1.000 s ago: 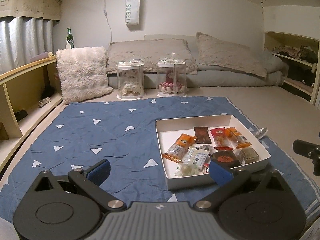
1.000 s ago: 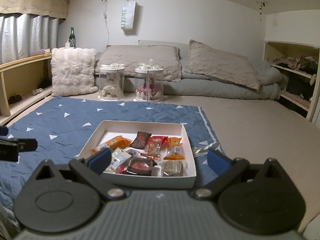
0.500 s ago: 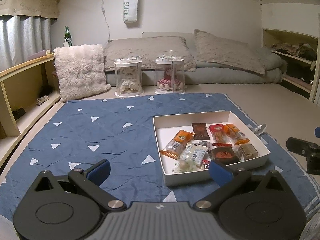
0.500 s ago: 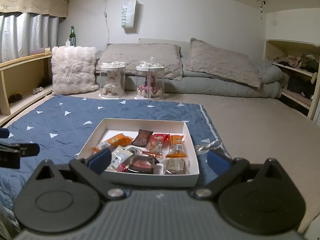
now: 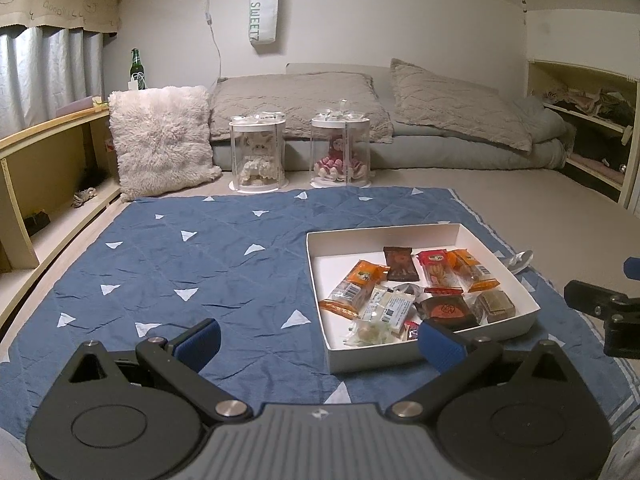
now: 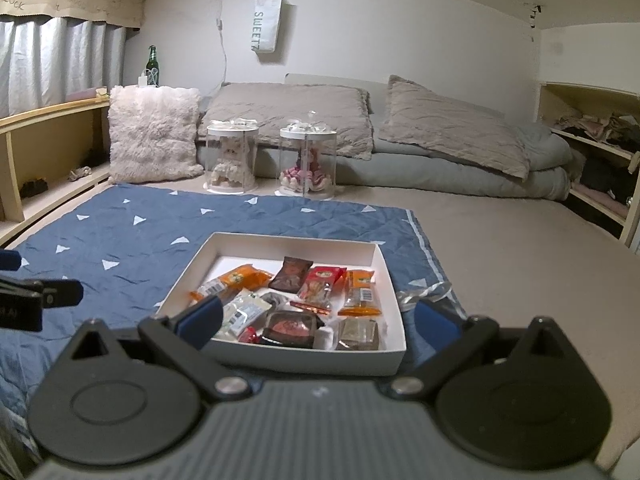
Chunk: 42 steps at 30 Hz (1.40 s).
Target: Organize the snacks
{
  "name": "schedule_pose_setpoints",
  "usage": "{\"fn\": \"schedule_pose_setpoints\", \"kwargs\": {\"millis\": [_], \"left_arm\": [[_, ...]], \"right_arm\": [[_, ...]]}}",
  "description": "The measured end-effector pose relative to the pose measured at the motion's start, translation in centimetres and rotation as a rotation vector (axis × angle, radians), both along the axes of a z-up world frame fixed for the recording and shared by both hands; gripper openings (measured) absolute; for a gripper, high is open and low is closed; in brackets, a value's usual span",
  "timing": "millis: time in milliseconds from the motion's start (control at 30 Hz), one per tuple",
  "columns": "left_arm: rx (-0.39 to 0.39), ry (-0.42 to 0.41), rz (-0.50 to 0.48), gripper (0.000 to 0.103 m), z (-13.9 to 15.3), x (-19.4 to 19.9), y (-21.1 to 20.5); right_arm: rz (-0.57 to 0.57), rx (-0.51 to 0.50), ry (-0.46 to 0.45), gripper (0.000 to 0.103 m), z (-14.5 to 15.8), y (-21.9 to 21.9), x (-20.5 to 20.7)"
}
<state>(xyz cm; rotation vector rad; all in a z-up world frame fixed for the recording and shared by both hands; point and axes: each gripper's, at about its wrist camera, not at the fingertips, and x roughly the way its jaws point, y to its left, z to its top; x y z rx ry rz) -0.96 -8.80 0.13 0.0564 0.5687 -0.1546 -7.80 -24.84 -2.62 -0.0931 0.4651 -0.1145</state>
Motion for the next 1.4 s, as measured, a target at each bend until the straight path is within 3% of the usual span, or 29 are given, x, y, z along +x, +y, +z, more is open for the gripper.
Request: {"fn": "schedule_pose_setpoints", "kwargs": {"millis": [1400], "left_arm": [[0.001, 0.000, 0.021, 0.103, -0.18, 0.13, -0.44]], "right_arm": [[0.007, -0.002, 0.001, 0.102, -0.20, 0.13, 0.12]]}}
